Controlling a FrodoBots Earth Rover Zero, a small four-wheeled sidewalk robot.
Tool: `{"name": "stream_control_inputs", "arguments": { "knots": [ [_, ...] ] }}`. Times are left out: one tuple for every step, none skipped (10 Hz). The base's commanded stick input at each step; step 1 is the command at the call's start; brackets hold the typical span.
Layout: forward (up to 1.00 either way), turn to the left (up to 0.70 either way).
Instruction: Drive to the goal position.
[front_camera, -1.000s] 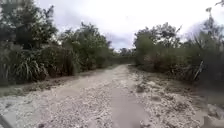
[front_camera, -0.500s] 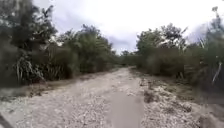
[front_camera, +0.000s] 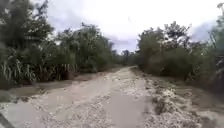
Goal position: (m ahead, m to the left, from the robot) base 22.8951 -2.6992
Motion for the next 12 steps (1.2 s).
{"name": "stream_control_inputs", "arguments": {
  "knots": [
    [0.7, 0.0],
    [0.7, 0.0],
    [0.7, -0.24],
    [0.7, -0.35],
    [0.7, -0.35],
    [0.7, -0.35],
    [0.7, -0.22],
    [0.7, 0.0],
    [0.7, 0.0],
    [0.7, 0.0],
    [0.7, 0.0],
    [0.7, 0.0]
  ]
}}
